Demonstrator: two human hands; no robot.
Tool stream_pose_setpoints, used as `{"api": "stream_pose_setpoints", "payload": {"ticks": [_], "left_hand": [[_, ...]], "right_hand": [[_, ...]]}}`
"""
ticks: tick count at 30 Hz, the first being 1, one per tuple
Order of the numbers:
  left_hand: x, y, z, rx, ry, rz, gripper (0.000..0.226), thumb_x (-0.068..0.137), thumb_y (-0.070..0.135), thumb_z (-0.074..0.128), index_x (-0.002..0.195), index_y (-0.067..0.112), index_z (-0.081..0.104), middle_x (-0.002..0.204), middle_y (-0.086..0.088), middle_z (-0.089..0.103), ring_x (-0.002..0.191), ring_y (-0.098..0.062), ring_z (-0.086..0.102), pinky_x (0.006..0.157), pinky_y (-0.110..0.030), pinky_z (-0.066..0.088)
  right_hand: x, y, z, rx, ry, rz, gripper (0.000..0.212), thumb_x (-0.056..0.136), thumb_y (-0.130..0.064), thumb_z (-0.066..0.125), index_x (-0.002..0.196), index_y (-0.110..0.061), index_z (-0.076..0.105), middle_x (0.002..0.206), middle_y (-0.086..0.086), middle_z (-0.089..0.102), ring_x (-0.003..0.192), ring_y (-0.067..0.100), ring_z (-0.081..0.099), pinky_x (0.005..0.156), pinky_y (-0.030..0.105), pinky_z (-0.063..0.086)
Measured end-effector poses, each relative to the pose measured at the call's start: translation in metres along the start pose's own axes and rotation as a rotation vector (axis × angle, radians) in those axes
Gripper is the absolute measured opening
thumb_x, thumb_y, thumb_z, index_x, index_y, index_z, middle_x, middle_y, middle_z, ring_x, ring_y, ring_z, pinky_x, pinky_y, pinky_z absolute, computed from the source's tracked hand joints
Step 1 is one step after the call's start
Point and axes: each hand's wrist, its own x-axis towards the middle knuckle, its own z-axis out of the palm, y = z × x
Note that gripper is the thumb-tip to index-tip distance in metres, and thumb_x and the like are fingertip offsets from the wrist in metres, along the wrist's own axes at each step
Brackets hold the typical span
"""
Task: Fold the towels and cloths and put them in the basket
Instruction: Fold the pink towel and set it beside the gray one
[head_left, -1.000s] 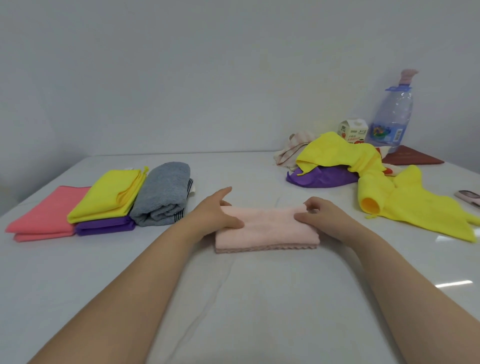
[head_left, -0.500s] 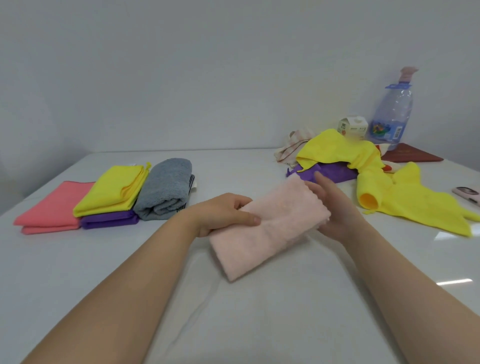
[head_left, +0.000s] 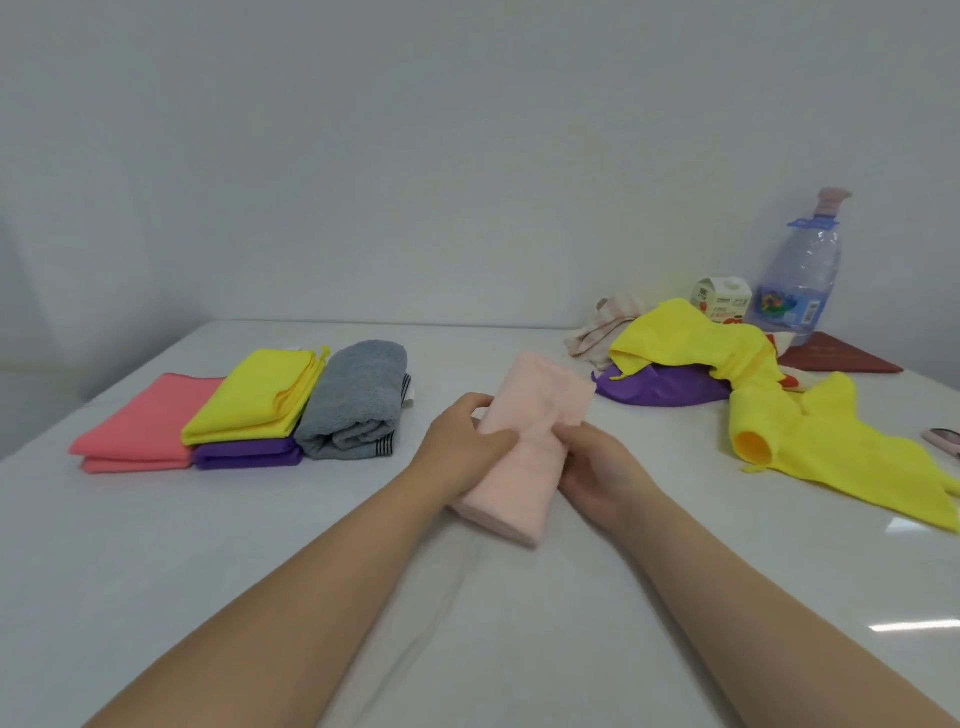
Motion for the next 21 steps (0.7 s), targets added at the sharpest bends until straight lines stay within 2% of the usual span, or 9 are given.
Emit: {"api": "stream_pose_setpoints", "payload": {"ticks": [2, 5, 6, 7, 10, 13, 14, 17, 21], "left_hand": [[0.003, -0.008, -0.019, 0.179, 0.18, 0.135, 0.038, 0.088, 0.029, 0.057, 0.125, 0.024, 0.052, 0.107, 0.005, 0.061, 0.093, -0.015, 0.059, 0.081, -0.031, 0.046], [0.016, -0.028, -0.062, 0.495, 0.511, 0.502, 0.036, 0.085, 0.019, 0.045, 0.114, 0.006, 0.061, 0.109, -0.01, 0.063, 0.1, -0.028, 0.056, 0.089, -0.034, 0.039], [0.024, -0.039, -0.074, 0.628, 0.561, 0.553, 0.039, 0.081, 0.019, 0.041, 0.11, 0.002, 0.062, 0.107, -0.014, 0.064, 0.099, -0.033, 0.056, 0.09, -0.035, 0.037], [0.03, -0.051, -0.083, 0.738, 0.565, 0.551, 0.043, 0.079, 0.021, 0.039, 0.109, 0.0, 0.062, 0.107, -0.017, 0.064, 0.099, -0.035, 0.057, 0.091, -0.036, 0.036], [0.036, -0.077, -0.091, 0.859, 0.367, 0.354, 0.066, 0.084, 0.04, 0.024, 0.124, 0.0, 0.058, 0.123, -0.021, 0.06, 0.115, -0.036, 0.055, 0.1, -0.039, 0.038], [0.041, -0.084, -0.087, 0.87, 0.268, 0.23, 0.083, 0.08, 0.05, 0.006, 0.136, 0.006, 0.049, 0.14, -0.016, 0.05, 0.128, -0.029, 0.047, 0.106, -0.038, 0.034], [0.043, -0.085, -0.085, 0.878, 0.283, 0.224, 0.081, 0.081, 0.049, 0.007, 0.135, 0.007, 0.05, 0.139, -0.015, 0.051, 0.126, -0.029, 0.049, 0.105, -0.039, 0.036], [0.05, -0.091, -0.083, 0.932, 0.359, 0.271, 0.063, 0.085, 0.042, 0.024, 0.122, 0.008, 0.063, 0.123, -0.016, 0.063, 0.109, -0.031, 0.061, 0.09, -0.042, 0.048], [0.055, -0.099, -0.09, 0.998, 0.433, 0.298, 0.05, 0.085, 0.036, 0.034, 0.113, 0.013, 0.069, 0.112, -0.014, 0.068, 0.103, -0.035, 0.064, 0.081, -0.045, 0.053]], "right_hand": [[0.013, 0.007, 0.014, -0.053, 0.08, -0.013, 0.037, 0.091, -0.001, 0.044, 0.126, 0.007, 0.052, 0.122, 0.023, 0.06, 0.104, 0.033, 0.061, 0.085, 0.039, 0.053], [0.036, 0.016, 0.03, -0.088, 0.163, -0.015, 0.032, 0.092, -0.003, 0.048, 0.121, 0.008, 0.054, 0.118, 0.025, 0.061, 0.095, 0.031, 0.062, 0.082, 0.037, 0.052], [0.042, 0.018, 0.036, -0.124, 0.182, -0.021, 0.03, 0.092, -0.003, 0.05, 0.119, 0.009, 0.055, 0.115, 0.025, 0.062, 0.092, 0.031, 0.063, 0.081, 0.037, 0.051], [0.049, 0.019, 0.041, -0.168, 0.198, -0.028, 0.027, 0.091, -0.003, 0.051, 0.114, 0.01, 0.057, 0.111, 0.026, 0.062, 0.09, 0.03, 0.062, 0.081, 0.038, 0.049], [0.07, 0.022, 0.053, -0.306, 0.222, -0.052, 0.012, 0.09, -0.004, 0.056, 0.092, 0.007, 0.061, 0.105, 0.029, 0.062, 0.082, 0.03, 0.061, 0.08, 0.039, 0.047], [0.093, 0.023, 0.062, -0.455, 0.234, -0.064, 0.016, 0.089, -0.006, 0.058, 0.091, 0.01, 0.062, 0.108, 0.034, 0.062, 0.081, 0.027, 0.059, 0.072, 0.033, 0.046], [0.1, 0.023, 0.065, -0.531, 0.244, -0.075, 0.016, 0.089, -0.007, 0.058, 0.091, 0.008, 0.063, 0.103, 0.033, 0.063, 0.08, 0.025, 0.058, 0.068, 0.03, 0.045], [0.116, 0.025, 0.075, -0.765, 0.259, -0.139, 0.02, 0.088, -0.012, 0.055, 0.09, 0.005, 0.065, 0.085, 0.015, 0.061, 0.075, 0.02, 0.055, 0.059, 0.026, 0.04], [0.135, 0.029, 0.083, -0.858, 0.257, -0.184, 0.021, 0.086, -0.014, 0.056, 0.094, 0.002, 0.067, 0.087, 0.012, 0.064, 0.079, 0.021, 0.058, 0.068, 0.027, 0.042]]}}
